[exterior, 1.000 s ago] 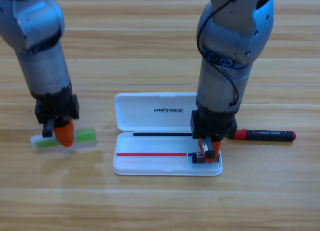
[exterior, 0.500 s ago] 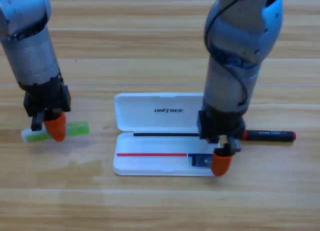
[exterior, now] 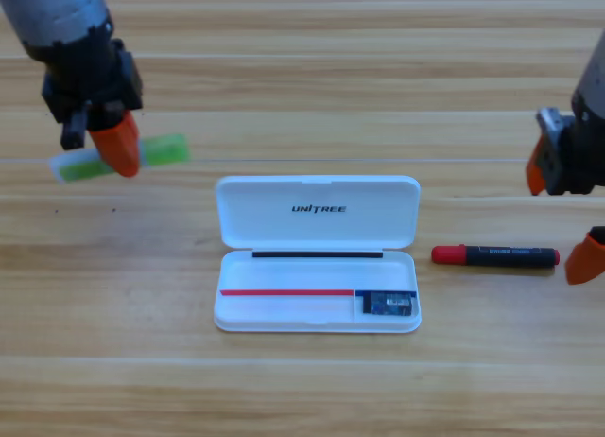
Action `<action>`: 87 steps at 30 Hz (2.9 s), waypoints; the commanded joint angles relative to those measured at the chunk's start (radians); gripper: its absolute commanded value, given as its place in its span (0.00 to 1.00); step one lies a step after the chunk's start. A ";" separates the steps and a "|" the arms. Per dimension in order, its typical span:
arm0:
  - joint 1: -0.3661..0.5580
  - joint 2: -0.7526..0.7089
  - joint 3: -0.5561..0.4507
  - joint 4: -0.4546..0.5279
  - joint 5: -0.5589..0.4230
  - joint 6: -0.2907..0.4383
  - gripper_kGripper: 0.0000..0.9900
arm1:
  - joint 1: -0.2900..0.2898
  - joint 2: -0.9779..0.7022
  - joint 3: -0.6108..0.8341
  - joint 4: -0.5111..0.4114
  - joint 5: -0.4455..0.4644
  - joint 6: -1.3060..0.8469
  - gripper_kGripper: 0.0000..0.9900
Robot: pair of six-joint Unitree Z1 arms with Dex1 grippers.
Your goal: Clean up eraser and pencils
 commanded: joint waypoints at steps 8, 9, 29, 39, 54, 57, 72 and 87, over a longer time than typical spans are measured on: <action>-0.216 0.054 0.024 -0.002 -0.055 -0.023 0.00 | -0.125 0.273 0.016 -0.148 0.003 -0.064 0.96; -0.223 0.058 0.026 -0.002 -0.058 -0.015 0.00 | -0.125 0.294 0.005 -0.155 0.005 -0.064 0.96; -0.311 0.219 -0.002 -0.039 -0.061 0.013 0.00 | -0.146 0.445 -0.079 -0.182 -0.010 -0.102 0.73; -0.335 0.308 -0.088 -0.038 -0.070 -0.003 0.00 | -0.146 0.440 -0.050 -0.154 -0.021 -0.151 0.00; -0.335 0.413 -0.206 -0.021 -0.070 -0.017 0.00 | -0.142 0.291 -0.013 -0.140 0.003 -0.145 0.00; -0.335 0.420 -0.207 -0.021 -0.070 -0.017 0.00 | -0.125 0.176 0.001 -0.108 0.011 -0.118 0.00; -0.277 0.408 -0.183 -0.018 -0.061 0.005 0.00 | -0.024 0.049 0.025 -0.059 0.079 -0.013 0.00; -0.260 0.370 -0.145 -0.011 -0.064 0.011 0.00 | -0.017 0.061 0.019 -0.059 0.072 -0.010 0.00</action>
